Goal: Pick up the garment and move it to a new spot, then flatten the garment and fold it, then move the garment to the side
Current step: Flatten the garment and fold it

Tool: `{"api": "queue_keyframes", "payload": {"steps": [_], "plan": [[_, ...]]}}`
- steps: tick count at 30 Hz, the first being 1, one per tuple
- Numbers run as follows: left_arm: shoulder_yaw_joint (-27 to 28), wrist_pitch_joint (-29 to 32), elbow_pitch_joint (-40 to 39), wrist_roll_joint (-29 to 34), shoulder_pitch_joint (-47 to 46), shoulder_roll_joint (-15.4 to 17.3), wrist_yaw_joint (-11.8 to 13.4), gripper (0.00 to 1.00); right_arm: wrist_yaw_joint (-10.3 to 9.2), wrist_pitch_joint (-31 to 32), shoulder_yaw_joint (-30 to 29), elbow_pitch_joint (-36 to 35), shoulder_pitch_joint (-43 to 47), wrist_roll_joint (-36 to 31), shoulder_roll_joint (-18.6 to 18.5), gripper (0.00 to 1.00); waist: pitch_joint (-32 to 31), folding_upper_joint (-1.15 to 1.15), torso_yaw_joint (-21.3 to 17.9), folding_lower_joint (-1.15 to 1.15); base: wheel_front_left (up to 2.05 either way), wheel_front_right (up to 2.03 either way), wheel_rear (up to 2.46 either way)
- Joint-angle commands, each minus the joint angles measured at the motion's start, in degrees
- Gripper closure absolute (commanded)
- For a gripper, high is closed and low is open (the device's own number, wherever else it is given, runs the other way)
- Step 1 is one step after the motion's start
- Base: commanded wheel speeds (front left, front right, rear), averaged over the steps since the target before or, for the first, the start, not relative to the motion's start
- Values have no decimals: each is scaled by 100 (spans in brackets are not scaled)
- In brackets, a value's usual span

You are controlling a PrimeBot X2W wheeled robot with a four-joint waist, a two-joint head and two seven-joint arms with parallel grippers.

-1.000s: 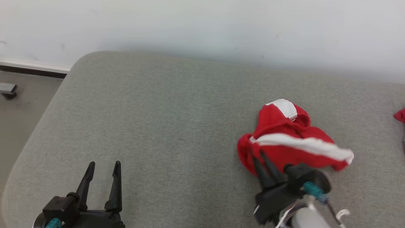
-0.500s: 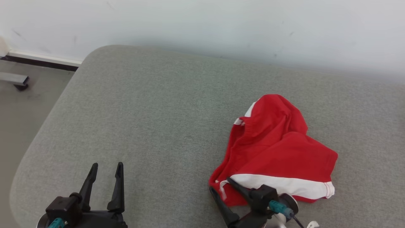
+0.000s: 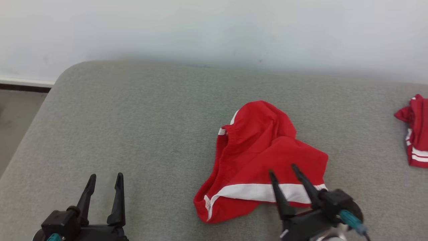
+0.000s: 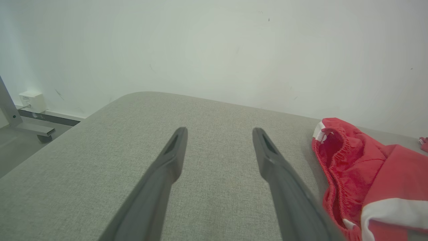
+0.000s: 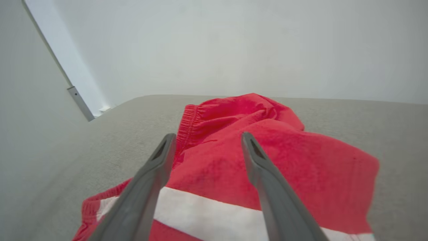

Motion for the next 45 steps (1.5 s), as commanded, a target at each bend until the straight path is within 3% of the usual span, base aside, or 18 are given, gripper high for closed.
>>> {"api": "queue_keyframes", "payload": {"steps": [1,7,14,21,32,40,41,42,45], "plan": [[38,1,-25,52,75,33,7,0,-13,1,-291,-263,259,-122,-43,0,-86,0,-216,0,0,0,0],[120,1,-60,99,175,75,8,0,-13,1,-1017,-919,833,-320,-36,0,-179,0,-457,0,0,0,0],[91,1,-124,170,285,104,7,0,-13,0,-1379,-1278,1331,-406,-4,0,-254,0,-566,0,0,0,0],[76,1,-152,171,323,118,8,0,-13,0,-1487,-1206,1441,-393,15,0,-281,0,-586,0,0,0,0],[-37,1,-134,85,161,122,8,0,-13,22,-1297,317,517,-307,-305,0,-79,0,-328,0,0,0,0],[-70,1,-100,8,49,125,8,0,-13,44,-1091,1529,-81,-143,-322,2,142,0,-86,0,0,0,0],[-59,1,-98,2,47,120,8,0,-13,33,-1067,1588,-128,-122,-316,65,153,0,-79,0,0,0,0],[-49,1,-98,-2,50,115,8,0,-13,25,-1043,1629,-161,-108,-315,100,163,0,-77,0,0,0,0],[-8,0,-92,-8,88,100,8,0,-13,-9,-1022,1640,-200,-65,-341,100,169,0,-121,0,0,0,0]]}}
